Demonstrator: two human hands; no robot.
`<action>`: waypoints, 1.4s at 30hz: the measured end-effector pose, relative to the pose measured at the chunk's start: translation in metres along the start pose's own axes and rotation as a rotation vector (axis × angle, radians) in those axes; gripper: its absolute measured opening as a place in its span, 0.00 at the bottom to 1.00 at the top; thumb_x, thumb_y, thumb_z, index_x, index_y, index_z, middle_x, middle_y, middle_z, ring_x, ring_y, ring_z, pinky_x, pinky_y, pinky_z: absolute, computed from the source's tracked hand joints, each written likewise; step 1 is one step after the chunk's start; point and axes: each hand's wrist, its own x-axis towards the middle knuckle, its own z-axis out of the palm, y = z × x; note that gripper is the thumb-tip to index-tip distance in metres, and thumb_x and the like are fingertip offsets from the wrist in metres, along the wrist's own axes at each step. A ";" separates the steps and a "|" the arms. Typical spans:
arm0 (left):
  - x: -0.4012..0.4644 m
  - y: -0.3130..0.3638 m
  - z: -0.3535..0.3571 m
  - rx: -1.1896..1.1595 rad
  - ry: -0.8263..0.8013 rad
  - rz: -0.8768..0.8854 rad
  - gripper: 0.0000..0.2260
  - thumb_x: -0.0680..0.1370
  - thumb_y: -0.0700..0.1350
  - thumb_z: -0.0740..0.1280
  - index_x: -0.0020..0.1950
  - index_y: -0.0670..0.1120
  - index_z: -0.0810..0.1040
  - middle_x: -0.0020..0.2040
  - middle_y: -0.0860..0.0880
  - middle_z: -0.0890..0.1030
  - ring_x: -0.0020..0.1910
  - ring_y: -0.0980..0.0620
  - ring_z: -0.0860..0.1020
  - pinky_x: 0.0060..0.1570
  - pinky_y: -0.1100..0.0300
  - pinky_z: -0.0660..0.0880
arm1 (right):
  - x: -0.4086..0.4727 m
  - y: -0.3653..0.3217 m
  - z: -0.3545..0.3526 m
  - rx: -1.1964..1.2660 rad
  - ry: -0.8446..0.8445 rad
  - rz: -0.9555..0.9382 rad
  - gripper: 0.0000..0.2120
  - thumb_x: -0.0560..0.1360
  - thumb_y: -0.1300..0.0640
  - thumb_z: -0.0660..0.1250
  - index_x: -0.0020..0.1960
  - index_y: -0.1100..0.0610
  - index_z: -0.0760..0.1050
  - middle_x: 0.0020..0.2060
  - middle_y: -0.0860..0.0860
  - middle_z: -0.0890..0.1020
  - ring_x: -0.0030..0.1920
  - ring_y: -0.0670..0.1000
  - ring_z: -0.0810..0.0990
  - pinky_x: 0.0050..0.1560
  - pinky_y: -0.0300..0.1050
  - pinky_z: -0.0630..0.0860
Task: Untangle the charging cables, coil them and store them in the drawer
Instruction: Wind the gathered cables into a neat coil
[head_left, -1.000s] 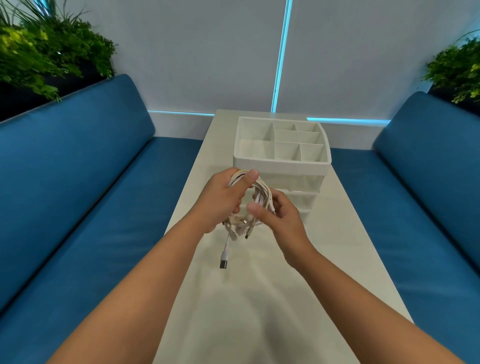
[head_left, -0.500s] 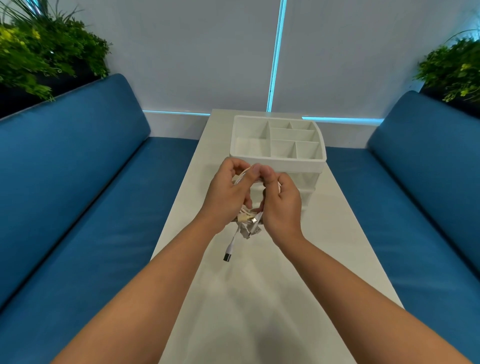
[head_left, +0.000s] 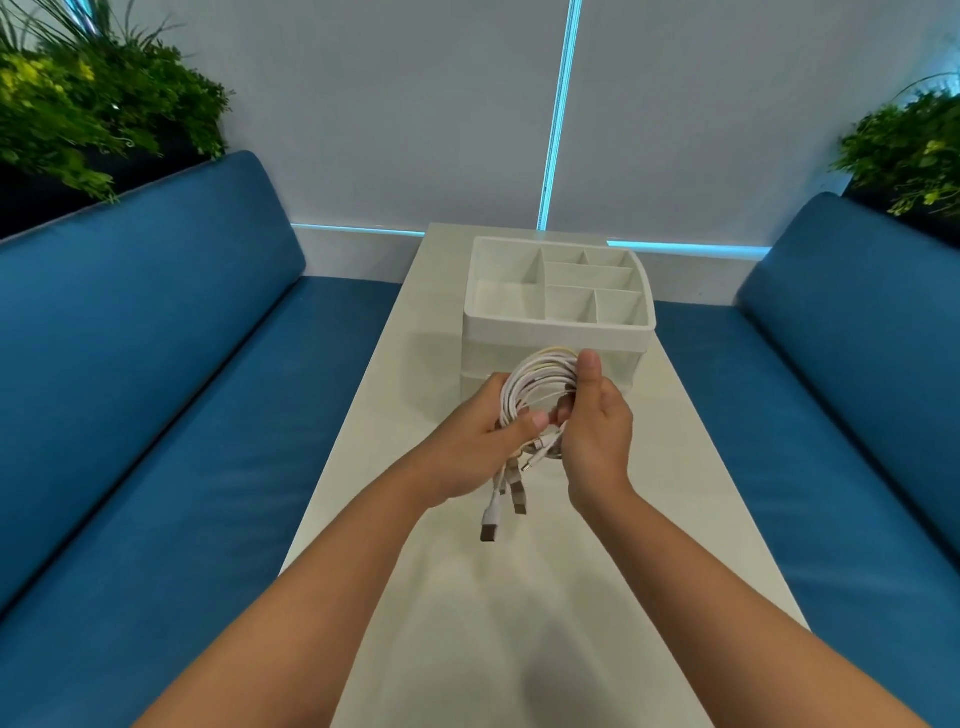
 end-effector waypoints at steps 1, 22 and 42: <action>0.000 -0.001 -0.001 0.010 0.004 0.010 0.17 0.83 0.47 0.63 0.71 0.52 0.67 0.60 0.58 0.77 0.59 0.64 0.75 0.57 0.68 0.73 | 0.002 -0.001 -0.003 -0.010 -0.041 0.000 0.23 0.81 0.41 0.57 0.40 0.59 0.73 0.27 0.49 0.74 0.28 0.44 0.74 0.32 0.39 0.71; -0.001 -0.013 -0.024 0.188 -0.131 -0.048 0.23 0.79 0.36 0.66 0.69 0.52 0.65 0.56 0.53 0.76 0.48 0.60 0.76 0.48 0.68 0.75 | 0.032 -0.038 -0.013 -0.833 -0.939 0.055 0.08 0.75 0.58 0.69 0.50 0.62 0.79 0.31 0.51 0.74 0.32 0.49 0.72 0.39 0.45 0.70; 0.003 -0.014 -0.044 0.324 -0.082 -0.166 0.20 0.68 0.61 0.77 0.50 0.50 0.77 0.43 0.48 0.83 0.38 0.53 0.80 0.41 0.53 0.79 | 0.030 -0.018 -0.024 -0.450 -0.914 0.151 0.06 0.76 0.62 0.65 0.40 0.60 0.73 0.27 0.51 0.71 0.30 0.50 0.73 0.40 0.44 0.74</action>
